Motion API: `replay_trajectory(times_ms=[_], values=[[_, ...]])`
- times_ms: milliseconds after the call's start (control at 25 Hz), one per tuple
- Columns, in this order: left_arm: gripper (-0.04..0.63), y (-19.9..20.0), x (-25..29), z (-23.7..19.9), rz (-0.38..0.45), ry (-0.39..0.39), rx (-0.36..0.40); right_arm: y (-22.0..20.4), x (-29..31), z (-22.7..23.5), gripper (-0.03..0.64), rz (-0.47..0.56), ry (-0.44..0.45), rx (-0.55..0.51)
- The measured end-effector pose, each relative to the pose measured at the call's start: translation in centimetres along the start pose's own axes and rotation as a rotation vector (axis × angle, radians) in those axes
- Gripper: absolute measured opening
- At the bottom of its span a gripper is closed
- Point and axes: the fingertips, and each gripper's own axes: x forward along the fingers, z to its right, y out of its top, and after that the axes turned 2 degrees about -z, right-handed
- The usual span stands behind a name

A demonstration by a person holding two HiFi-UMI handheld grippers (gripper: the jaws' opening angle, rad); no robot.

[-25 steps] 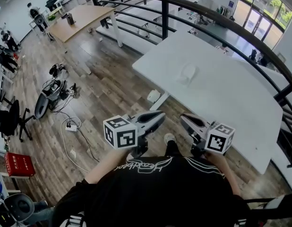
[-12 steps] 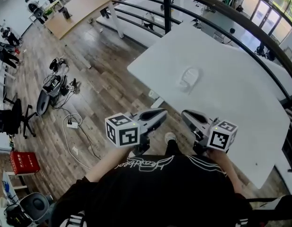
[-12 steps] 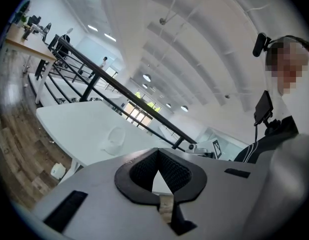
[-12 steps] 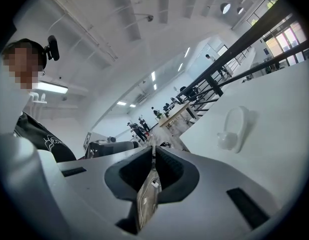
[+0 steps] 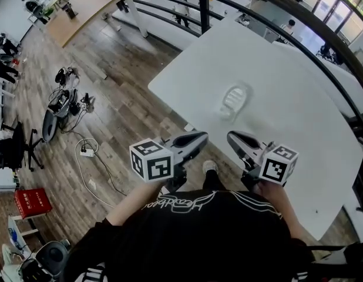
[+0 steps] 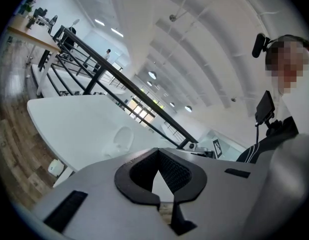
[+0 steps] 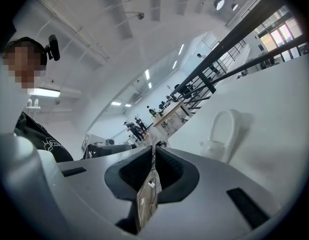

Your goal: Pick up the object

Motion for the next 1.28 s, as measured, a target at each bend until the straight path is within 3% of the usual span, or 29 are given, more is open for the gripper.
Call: replay_trajectory(times_ms=[600,880,1120,1280], values=[[0.008,-1.5,2.0,-3.0,-0.034,0.003,-0.043,-0.3,-0.1,6.6,0.026,0.028,-0.139,0.011],[0.008,0.8,4.8,-6.0,-0.052,0.015,-0.063,2.5,1.3,12.8,0.026,0.023,-0.209,0.038],[0.008,0.8,5.4,-7.0,-0.066,0.013,-0.070,2.7,1.7,15.3,0.028,0.014,-0.258,0.054],[0.008,0.8,6.3,-7.7,-0.074,0.013,-0.079,2.5,2.0,16.8,0.120,-0.009,-0.276,0.077]])
